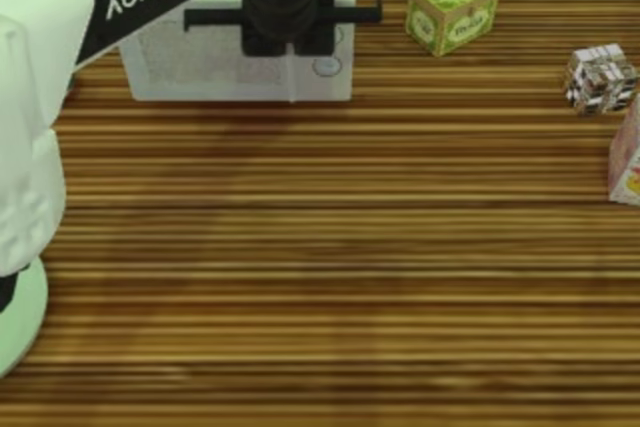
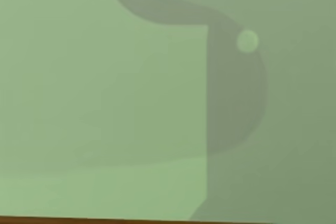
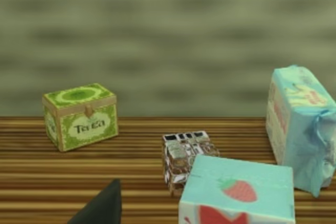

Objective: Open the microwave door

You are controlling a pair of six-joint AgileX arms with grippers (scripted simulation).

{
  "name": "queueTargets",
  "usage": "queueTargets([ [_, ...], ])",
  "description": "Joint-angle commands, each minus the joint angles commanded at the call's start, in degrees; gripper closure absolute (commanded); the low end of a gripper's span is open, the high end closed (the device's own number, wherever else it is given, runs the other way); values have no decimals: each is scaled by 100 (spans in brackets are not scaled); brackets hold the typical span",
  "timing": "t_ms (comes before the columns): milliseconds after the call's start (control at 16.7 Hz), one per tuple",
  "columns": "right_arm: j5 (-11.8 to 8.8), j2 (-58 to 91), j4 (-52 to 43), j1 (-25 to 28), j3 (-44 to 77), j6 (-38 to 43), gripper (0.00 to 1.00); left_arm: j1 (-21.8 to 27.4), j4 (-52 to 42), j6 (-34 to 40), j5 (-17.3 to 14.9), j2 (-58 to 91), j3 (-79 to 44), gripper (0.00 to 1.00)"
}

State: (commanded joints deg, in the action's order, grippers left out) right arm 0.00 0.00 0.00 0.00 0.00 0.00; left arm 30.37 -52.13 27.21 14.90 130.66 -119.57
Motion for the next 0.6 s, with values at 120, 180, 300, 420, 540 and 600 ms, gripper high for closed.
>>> queueTargets([
  [120, 0, 0, 0, 0, 0, 0, 0, 0, 0, 0, 0, 0, 0, 100],
  [180, 0, 0, 0, 0, 0, 0, 0, 0, 0, 0, 0, 0, 0, 100],
  [300, 0, 0, 0, 0, 0, 0, 0, 104, -23, 46, -66, -48, 207, 100],
  [420, 0, 0, 0, 0, 0, 0, 0, 109, 29, 56, -51, -126, 281, 100],
  [540, 0, 0, 0, 0, 0, 0, 0, 124, 124, 85, -6, -283, 538, 100],
  [600, 0, 0, 0, 0, 0, 0, 0, 134, 171, 99, 19, -365, 702, 100],
])
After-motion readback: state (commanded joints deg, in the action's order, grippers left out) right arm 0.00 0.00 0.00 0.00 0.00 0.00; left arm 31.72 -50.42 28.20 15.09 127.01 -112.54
